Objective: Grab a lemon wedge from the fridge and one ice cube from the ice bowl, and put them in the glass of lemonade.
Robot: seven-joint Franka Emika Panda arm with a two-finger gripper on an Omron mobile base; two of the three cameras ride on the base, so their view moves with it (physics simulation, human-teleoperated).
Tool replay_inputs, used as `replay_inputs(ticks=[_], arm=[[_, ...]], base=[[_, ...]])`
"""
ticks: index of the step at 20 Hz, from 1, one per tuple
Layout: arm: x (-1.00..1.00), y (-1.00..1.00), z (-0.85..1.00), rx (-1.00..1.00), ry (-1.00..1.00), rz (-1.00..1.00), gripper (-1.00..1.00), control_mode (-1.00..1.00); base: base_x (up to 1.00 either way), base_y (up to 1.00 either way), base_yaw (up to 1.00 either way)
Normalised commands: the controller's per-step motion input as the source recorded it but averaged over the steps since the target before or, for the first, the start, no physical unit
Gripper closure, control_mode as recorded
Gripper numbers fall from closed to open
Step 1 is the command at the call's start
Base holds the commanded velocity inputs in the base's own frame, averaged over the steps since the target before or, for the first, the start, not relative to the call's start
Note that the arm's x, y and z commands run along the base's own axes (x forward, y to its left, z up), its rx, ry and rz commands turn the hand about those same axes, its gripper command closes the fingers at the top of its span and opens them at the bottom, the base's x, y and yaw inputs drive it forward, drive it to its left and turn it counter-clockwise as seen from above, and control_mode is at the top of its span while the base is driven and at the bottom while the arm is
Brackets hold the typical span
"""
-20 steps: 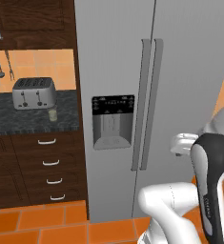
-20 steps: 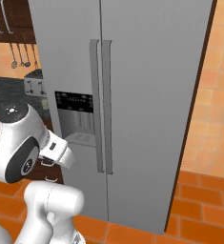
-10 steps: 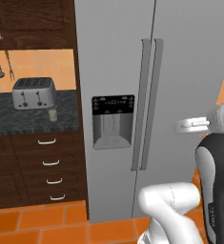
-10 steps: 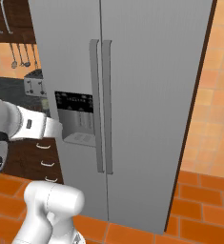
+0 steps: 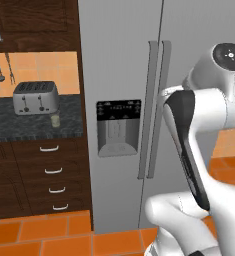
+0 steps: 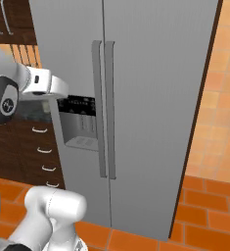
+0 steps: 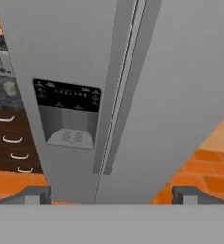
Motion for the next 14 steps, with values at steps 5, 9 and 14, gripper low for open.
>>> replay_inputs(ticks=[5,9,14], arm=[[1.00,-0.27,-0.42,0.04,0.00,0.00,-1.00,-1.00],[1.00,-0.52,-0.60,0.09,0.00,0.00,-1.00,-1.00],[1.00,-0.22,-0.17,0.09,-0.02,0.00,-1.00,-1.00]], base=[[0.00,0.00,0.00],[0.00,0.00,0.00],[0.00,0.00,0.00]])
